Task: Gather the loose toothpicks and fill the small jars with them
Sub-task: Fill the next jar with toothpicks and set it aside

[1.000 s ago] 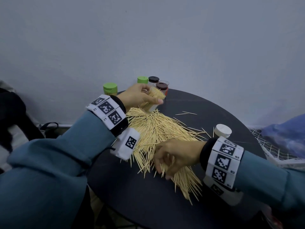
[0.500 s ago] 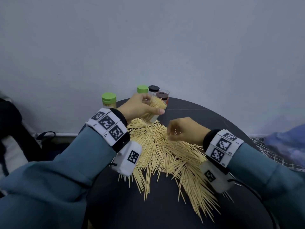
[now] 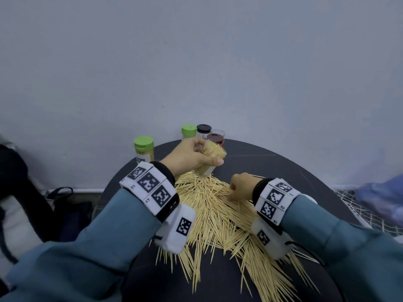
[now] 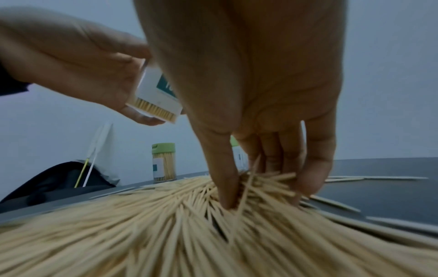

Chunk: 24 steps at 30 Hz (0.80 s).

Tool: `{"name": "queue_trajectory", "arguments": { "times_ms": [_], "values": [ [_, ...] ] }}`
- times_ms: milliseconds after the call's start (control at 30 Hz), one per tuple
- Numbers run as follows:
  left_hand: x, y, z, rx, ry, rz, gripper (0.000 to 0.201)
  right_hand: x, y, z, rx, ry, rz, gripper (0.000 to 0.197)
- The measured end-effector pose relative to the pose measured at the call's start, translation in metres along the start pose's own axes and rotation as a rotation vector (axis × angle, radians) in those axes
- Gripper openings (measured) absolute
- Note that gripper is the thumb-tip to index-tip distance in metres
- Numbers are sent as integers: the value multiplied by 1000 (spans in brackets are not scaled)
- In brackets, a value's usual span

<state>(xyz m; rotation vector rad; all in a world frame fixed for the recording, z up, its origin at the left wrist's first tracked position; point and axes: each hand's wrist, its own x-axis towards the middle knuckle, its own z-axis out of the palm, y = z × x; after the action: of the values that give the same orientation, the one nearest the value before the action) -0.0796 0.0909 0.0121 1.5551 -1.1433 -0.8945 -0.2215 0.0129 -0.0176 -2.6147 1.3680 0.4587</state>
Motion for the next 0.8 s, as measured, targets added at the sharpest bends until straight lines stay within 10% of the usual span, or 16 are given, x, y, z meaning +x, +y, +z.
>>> {"name": "queue_trajectory", "arguments": {
  "times_ms": [800],
  "values": [
    [-2, 3, 11, 42, -28, -9, 64, 2, 40, 9, 986, -51, 14, 18]
  ]
}}
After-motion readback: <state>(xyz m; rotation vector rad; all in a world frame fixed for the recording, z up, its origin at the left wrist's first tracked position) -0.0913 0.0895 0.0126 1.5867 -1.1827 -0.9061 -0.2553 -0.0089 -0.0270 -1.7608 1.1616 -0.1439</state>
